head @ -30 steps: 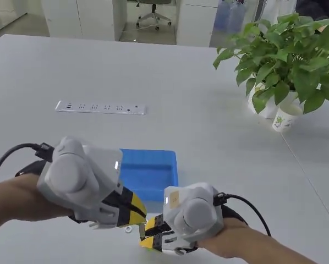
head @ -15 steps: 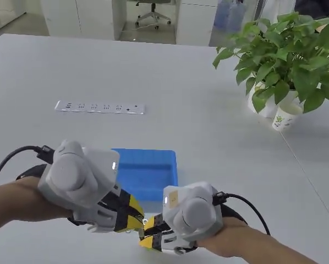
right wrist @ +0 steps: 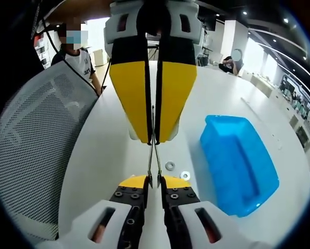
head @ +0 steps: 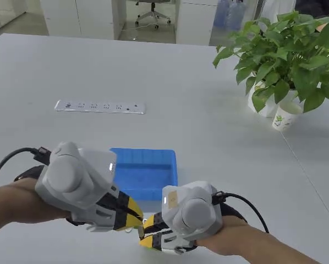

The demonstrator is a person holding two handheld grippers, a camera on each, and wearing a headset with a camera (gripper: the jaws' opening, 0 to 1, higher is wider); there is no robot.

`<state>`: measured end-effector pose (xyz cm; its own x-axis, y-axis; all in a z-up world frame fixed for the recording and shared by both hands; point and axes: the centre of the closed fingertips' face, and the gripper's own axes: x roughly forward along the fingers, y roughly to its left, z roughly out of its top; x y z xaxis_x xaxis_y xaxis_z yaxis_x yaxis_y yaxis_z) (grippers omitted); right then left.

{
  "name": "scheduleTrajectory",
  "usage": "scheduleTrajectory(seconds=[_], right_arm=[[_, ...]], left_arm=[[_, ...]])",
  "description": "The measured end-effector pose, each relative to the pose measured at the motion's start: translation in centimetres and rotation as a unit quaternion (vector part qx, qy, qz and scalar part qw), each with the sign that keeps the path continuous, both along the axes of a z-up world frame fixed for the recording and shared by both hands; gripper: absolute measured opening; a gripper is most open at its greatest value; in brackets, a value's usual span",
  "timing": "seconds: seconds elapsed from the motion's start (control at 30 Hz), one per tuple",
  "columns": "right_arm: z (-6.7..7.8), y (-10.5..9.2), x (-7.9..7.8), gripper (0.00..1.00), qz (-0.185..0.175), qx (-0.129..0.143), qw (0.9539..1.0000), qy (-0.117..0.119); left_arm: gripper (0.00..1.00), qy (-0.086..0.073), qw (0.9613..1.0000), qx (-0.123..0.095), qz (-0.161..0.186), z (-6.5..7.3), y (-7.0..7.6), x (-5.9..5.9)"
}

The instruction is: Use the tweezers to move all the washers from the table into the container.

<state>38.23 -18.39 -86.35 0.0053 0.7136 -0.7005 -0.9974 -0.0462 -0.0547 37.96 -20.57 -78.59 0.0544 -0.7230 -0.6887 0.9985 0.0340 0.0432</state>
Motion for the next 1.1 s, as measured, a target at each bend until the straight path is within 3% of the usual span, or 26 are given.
scheduleTrajectory(seconds=[0.53, 1.1], right_arm=[[0.5, 1.0, 0.8, 0.13, -0.006, 0.011, 0.9999, -0.009], [-0.2, 1.8, 1.7, 0.13, -0.007, 0.013, 0.9999, -0.005]], left_arm=[[0.05, -0.015, 0.9999, 0.008, -0.004, 0.5, 1.2, 0.5], [0.05, -0.011, 0.9998, 0.017, -0.004, 0.5, 2.1, 1.2]])
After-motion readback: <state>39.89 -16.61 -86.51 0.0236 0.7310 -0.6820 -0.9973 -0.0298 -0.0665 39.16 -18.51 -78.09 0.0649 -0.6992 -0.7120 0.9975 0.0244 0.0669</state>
